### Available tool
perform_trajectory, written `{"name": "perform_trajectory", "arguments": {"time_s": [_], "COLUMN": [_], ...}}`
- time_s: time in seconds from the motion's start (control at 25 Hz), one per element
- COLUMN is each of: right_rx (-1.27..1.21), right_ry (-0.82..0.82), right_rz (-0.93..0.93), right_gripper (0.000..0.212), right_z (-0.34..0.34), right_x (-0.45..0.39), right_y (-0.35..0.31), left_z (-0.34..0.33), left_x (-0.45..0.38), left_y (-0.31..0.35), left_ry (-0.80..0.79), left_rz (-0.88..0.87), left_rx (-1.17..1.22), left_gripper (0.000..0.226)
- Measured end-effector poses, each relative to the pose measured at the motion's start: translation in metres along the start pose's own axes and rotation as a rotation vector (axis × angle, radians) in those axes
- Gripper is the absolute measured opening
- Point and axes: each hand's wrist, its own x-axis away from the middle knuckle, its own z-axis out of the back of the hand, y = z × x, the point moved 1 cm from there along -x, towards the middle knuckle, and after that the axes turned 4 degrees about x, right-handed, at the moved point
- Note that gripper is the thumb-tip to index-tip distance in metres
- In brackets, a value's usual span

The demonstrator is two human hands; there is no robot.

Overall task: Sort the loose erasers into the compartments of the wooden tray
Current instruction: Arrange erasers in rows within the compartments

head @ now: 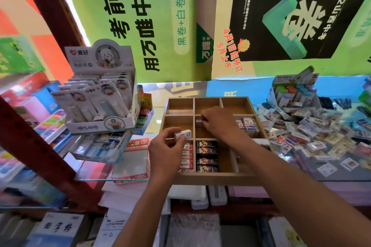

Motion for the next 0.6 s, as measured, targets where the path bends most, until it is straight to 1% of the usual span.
{"name": "perform_trajectory", "arguments": {"time_s": [0.08,0.12,0.16,0.24,0.28,0.32,0.36,0.4,0.44,0.48,0.56,0.6], "right_rx": [0.029,0.000,-0.085,-0.409,-0.584,-0.713,-0.764,-0.742,-0.678,-0.590,-0.368,-0.253], "right_ry": [0.023,0.046,0.073,0.084,0.015,-0.090,-0.183,-0.235,-0.230,-0.180,-0.072,-0.059], "right_rz": [-0.017,-0.045,-0.080,-0.081,-0.024,0.046,0.110,0.160,0.181,0.153,0.010,-0.058], "right_gripper": [0.014,0.014,0.013,0.012,0.014,0.017,0.019,0.019,0.016,0.014,0.018,0.022], "right_z": [0.002,0.005,0.010,0.025,0.034,0.042,0.046,0.047,0.045,0.040,0.030,0.024], "right_x": [0.003,0.004,0.007,0.016,0.023,0.030,0.037,0.042,0.043,0.040,0.031,0.026], "right_y": [0.000,0.001,0.002,0.002,-0.001,-0.006,-0.011,-0.015,-0.016,-0.014,-0.004,0.001], "left_z": [0.000,0.000,0.000,-0.001,-0.001,-0.001,-0.001,-0.001,0.000,0.000,0.000,-0.001], "left_x": [0.000,0.000,0.000,0.000,0.000,-0.001,0.000,0.000,0.000,0.000,0.000,0.000], "left_y": [-0.001,-0.001,-0.001,-0.001,-0.001,-0.001,0.000,0.000,0.000,0.000,0.000,0.000], "left_ry": [0.000,0.000,-0.002,-0.017,-0.030,-0.045,-0.060,-0.068,-0.064,-0.049,-0.016,-0.006], "left_rz": [-0.003,-0.006,-0.011,-0.022,-0.025,-0.026,-0.028,-0.030,-0.034,-0.037,-0.034,-0.032], "left_rx": [-0.005,-0.004,-0.003,-0.006,-0.005,0.000,0.006,0.011,0.014,0.012,0.006,0.003], "left_gripper": [0.022,0.022,0.023,0.025,0.026,0.026,0.025,0.023,0.021,0.019,0.016,0.015]}}
